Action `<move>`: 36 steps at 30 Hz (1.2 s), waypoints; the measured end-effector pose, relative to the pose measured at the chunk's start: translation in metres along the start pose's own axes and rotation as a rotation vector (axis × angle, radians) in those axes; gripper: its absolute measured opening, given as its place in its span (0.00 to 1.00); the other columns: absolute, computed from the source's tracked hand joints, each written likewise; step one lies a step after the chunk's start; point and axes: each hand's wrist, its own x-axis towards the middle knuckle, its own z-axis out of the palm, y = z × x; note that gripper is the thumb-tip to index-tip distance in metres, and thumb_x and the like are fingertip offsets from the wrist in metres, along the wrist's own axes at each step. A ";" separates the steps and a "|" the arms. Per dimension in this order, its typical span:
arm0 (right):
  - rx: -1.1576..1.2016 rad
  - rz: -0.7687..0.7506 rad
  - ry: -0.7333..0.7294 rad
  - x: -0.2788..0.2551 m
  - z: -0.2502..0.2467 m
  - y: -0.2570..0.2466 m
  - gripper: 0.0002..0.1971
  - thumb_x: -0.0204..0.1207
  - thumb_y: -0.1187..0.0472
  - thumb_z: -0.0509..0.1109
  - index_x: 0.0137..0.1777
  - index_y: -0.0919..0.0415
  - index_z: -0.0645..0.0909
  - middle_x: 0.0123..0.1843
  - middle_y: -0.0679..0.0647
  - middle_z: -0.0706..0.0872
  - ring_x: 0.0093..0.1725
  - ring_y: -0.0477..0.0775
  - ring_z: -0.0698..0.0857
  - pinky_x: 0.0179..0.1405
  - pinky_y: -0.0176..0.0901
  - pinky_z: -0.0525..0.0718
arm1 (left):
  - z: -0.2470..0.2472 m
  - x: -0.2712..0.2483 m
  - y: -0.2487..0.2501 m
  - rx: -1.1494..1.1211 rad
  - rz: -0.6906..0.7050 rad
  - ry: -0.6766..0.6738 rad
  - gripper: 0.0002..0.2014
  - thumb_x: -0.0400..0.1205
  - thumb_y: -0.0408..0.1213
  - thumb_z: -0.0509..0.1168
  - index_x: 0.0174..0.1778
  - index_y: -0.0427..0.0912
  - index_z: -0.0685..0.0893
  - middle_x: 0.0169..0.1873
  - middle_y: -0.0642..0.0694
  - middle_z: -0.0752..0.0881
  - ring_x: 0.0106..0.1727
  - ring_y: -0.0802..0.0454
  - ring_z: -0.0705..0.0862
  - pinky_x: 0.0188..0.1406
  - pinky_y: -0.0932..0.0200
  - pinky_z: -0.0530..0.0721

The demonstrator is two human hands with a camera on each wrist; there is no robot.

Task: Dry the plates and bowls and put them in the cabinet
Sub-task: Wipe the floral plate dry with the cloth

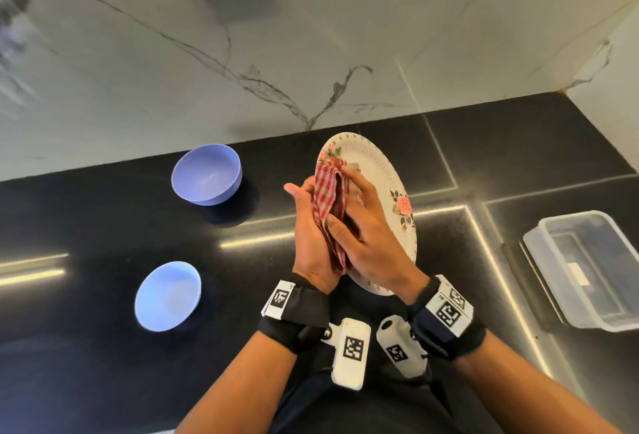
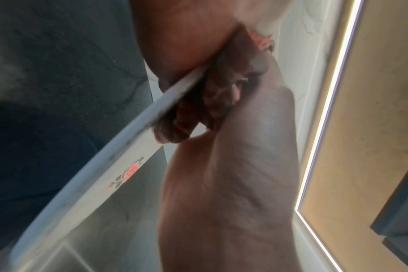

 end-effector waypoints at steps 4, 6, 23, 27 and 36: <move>0.048 0.132 -0.158 0.002 0.011 -0.002 0.32 0.89 0.41 0.50 0.90 0.45 0.47 0.87 0.27 0.42 0.86 0.32 0.40 0.89 0.62 0.41 | -0.005 -0.003 0.005 0.023 -0.060 -0.052 0.39 0.83 0.72 0.48 0.83 0.51 0.73 0.71 0.47 0.86 0.70 0.50 0.86 0.59 0.56 0.86; 0.046 0.145 -0.161 0.001 0.013 0.000 0.32 0.89 0.40 0.49 0.90 0.43 0.46 0.89 0.32 0.46 0.87 0.33 0.43 0.88 0.63 0.42 | -0.005 -0.007 0.008 0.026 -0.073 -0.091 0.42 0.79 0.73 0.49 0.82 0.49 0.74 0.69 0.45 0.87 0.70 0.50 0.86 0.60 0.55 0.86; 0.119 0.199 -0.047 0.029 0.014 0.031 0.37 0.85 0.32 0.50 0.89 0.46 0.49 0.90 0.47 0.56 0.89 0.49 0.53 0.87 0.67 0.51 | -0.002 -0.006 0.007 0.173 0.049 0.015 0.30 0.79 0.63 0.55 0.70 0.49 0.83 0.62 0.49 0.91 0.65 0.51 0.89 0.72 0.45 0.83; 0.081 0.235 -0.011 0.032 0.012 0.061 0.39 0.84 0.31 0.51 0.90 0.48 0.48 0.91 0.47 0.54 0.90 0.49 0.50 0.88 0.67 0.50 | -0.009 -0.007 0.004 0.124 0.050 0.001 0.33 0.82 0.58 0.59 0.78 0.40 0.77 0.70 0.40 0.86 0.73 0.42 0.84 0.75 0.38 0.79; -0.063 0.417 -0.058 0.028 -0.021 0.110 0.36 0.87 0.36 0.48 0.90 0.50 0.46 0.91 0.50 0.50 0.90 0.55 0.46 0.86 0.72 0.41 | -0.016 -0.006 0.008 0.138 0.035 -0.017 0.29 0.80 0.56 0.60 0.69 0.39 0.82 0.63 0.36 0.90 0.65 0.36 0.88 0.67 0.35 0.84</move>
